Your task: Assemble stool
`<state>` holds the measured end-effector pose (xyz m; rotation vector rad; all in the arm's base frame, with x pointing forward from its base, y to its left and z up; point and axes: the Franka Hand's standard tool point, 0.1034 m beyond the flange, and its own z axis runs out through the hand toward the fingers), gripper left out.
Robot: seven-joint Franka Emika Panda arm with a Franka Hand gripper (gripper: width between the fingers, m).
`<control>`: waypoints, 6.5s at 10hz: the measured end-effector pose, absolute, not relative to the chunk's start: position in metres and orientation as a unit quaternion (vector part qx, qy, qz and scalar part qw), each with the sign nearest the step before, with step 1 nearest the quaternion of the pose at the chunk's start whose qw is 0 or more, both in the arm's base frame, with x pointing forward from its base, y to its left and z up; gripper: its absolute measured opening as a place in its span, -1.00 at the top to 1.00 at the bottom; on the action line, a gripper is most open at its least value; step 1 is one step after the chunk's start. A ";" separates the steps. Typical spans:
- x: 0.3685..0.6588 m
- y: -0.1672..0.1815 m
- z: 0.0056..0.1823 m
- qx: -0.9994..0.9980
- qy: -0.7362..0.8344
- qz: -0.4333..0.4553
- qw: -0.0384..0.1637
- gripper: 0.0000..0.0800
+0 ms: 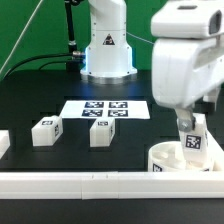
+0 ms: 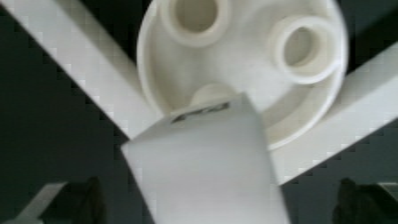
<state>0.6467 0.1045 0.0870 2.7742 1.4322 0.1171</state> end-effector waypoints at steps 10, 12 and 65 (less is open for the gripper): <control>0.653 0.100 0.081 0.979 0.195 0.054 -0.006 0.16; 0.655 0.095 0.081 0.997 0.049 0.057 -0.029 0.16; 0.646 0.098 0.079 0.889 0.456 0.029 0.022 0.15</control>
Offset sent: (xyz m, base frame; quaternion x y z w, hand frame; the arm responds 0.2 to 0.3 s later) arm 0.0000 0.0000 0.0000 0.0000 0.0000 0.0000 1.0000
